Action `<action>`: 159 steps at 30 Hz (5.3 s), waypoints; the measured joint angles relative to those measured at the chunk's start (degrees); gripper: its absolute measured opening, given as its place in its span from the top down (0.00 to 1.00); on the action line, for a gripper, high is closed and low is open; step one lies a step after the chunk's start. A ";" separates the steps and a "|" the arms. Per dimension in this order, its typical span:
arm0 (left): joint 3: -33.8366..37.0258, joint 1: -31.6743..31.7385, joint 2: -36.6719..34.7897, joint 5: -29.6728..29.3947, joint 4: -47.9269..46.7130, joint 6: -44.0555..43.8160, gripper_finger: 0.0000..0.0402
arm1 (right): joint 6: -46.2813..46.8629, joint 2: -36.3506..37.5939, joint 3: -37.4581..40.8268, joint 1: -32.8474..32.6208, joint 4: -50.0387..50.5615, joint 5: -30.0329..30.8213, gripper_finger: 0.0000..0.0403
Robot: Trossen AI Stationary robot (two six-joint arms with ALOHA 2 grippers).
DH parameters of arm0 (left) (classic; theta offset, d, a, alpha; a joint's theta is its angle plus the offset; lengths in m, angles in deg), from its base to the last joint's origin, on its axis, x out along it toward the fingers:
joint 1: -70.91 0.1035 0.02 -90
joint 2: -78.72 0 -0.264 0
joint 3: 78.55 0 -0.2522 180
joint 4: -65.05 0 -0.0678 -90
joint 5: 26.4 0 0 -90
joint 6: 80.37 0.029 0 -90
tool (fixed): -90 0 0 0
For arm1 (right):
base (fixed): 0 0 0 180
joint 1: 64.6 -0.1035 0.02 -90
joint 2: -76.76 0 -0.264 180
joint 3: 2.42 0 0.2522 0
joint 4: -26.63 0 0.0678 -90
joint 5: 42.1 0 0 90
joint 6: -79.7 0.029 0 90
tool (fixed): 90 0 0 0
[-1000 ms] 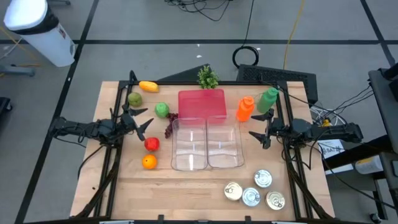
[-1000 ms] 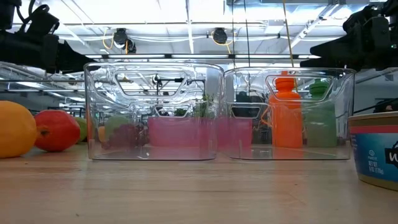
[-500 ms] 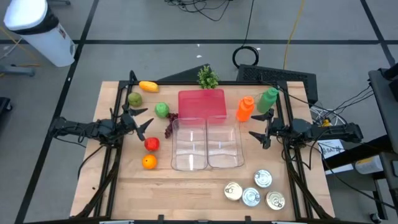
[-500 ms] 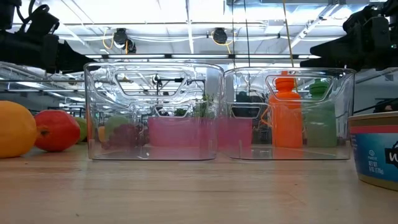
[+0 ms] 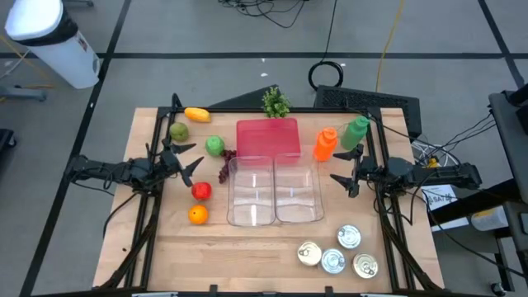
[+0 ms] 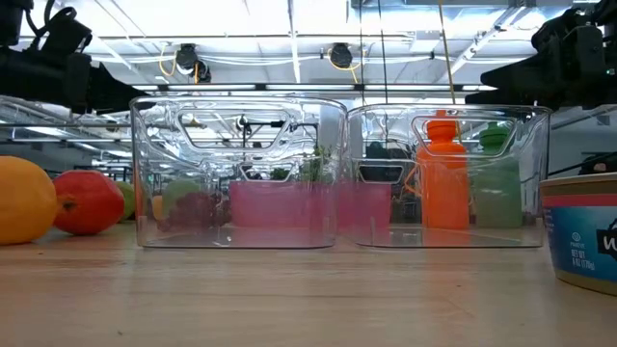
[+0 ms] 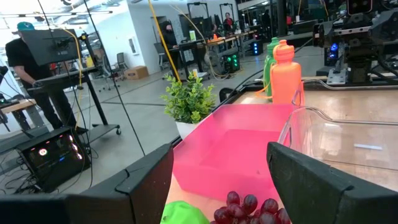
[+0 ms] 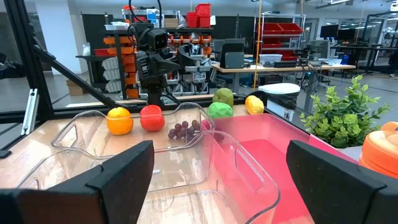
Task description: Pick & Place Food Item
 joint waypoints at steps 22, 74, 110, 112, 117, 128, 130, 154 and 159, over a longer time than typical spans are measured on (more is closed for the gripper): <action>0.00 0.01 0.00 0.00 0.00 -0.01 0.32 | 0.00 0.00 0.02 0.00 0.00 -0.02 0.14; 0.00 0.01 0.01 -0.01 0.00 -0.01 0.32 | -0.01 0.00 0.02 0.00 0.01 -0.01 0.14; 0.00 0.01 0.02 0.00 0.00 -0.01 0.32 | 35.16 -0.52 0.02 -0.02 -7.18 -6.74 0.14; 0.00 0.01 0.00 0.00 0.00 0.01 0.32 | 33.76 -1.31 0.02 -0.02 -7.29 -8.95 0.14; 0.00 0.01 0.00 0.00 0.00 -0.01 0.32 | 31.22 -4.76 0.00 -1.20 -5.99 -9.07 0.14; 0.00 -0.01 0.00 0.00 0.00 -0.01 0.32 | 23.13 -14.20 0.00 -2.97 -5.88 -8.80 0.14; 0.00 0.01 0.00 0.00 0.00 -0.01 0.32 | 20.58 -15.86 -0.02 -2.86 -10.87 -7.71 0.14; 0.02 -0.01 0.00 0.05 0.36 -0.01 0.32 | 7.98 -41.18 -36.58 -9.40 11.14 69.99 0.14; 0.02 0.00 0.00 0.01 0.07 -0.01 0.32 | 9.42 -40.30 -36.12 -8.57 11.66 73.34 0.14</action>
